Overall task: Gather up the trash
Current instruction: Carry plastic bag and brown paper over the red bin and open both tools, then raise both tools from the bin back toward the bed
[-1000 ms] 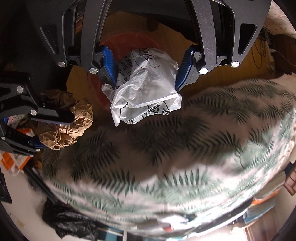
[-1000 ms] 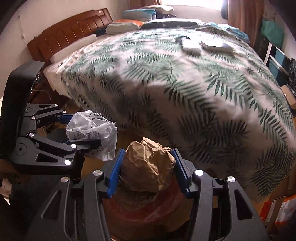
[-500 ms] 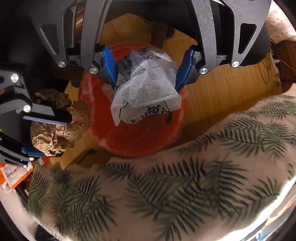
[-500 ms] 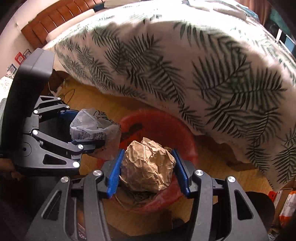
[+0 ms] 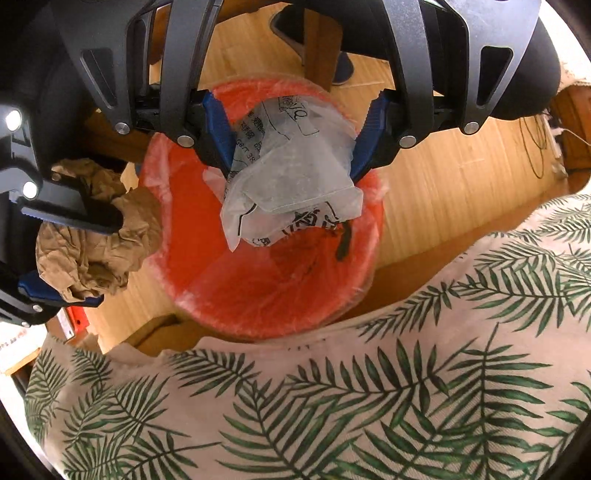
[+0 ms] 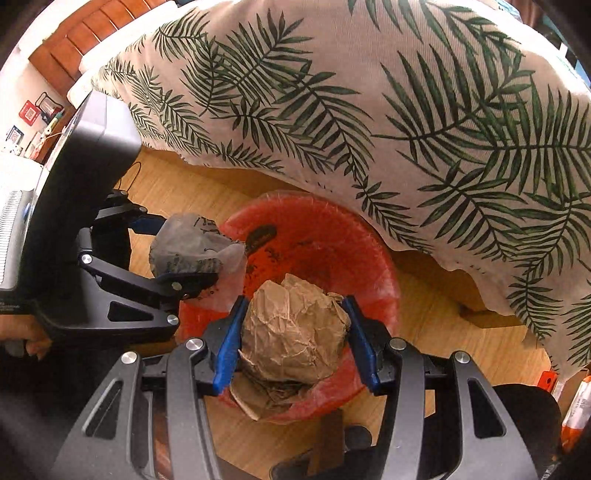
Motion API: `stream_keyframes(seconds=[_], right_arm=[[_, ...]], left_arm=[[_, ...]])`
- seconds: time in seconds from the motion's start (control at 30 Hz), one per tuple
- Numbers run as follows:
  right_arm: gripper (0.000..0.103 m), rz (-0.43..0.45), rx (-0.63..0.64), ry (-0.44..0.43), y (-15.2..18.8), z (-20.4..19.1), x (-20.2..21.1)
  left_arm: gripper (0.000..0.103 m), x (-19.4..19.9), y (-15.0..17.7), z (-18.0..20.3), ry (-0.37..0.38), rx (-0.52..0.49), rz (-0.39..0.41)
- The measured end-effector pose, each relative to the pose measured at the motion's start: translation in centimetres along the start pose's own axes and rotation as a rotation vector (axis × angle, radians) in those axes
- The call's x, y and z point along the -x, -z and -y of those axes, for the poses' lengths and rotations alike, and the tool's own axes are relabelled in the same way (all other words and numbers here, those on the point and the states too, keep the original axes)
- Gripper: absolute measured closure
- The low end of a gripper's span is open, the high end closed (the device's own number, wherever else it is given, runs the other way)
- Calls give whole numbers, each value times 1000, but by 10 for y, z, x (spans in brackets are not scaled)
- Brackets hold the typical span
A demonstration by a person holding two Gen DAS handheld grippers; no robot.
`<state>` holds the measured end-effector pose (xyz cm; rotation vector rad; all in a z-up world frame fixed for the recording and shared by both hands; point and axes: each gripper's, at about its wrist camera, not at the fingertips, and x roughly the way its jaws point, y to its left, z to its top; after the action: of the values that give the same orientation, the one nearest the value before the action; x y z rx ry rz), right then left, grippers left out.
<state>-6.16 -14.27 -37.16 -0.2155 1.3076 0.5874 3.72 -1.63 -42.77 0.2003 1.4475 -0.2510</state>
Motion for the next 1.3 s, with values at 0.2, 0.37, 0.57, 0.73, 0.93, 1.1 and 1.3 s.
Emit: stream_keyframes(seconds=[0.2,0.37,0.57,0.73,0.93,1.1,1.3], right_arm=[[51,-16,-5,-5,-3,-1,-9],[51,-32,-4,-9,-4,-1,-16],[51,-42,-1,-11,-4,-2,-20],[51,-46,-2,-12,-4,-3,-22],[51,-47,-1,-13,-4,-3,-22],[51,-47,-1,-13,-4,-3,-22],[51,-52,7,-30,-5,-5,-24]], left_arm=[[42,-7,-3,-1,-2,-3,-13],[39,-9,-3,-2,-6,-2,-25],[29,-9,-3,-2,-23,-2,-25],[27,-8,-3,-4,-27,5,-27],[15,-6,-3,-5,-27,10,-23],[15,-5,-3,-6,-38,21,-18],[15,0,-3,-15,-68,64,-10]])
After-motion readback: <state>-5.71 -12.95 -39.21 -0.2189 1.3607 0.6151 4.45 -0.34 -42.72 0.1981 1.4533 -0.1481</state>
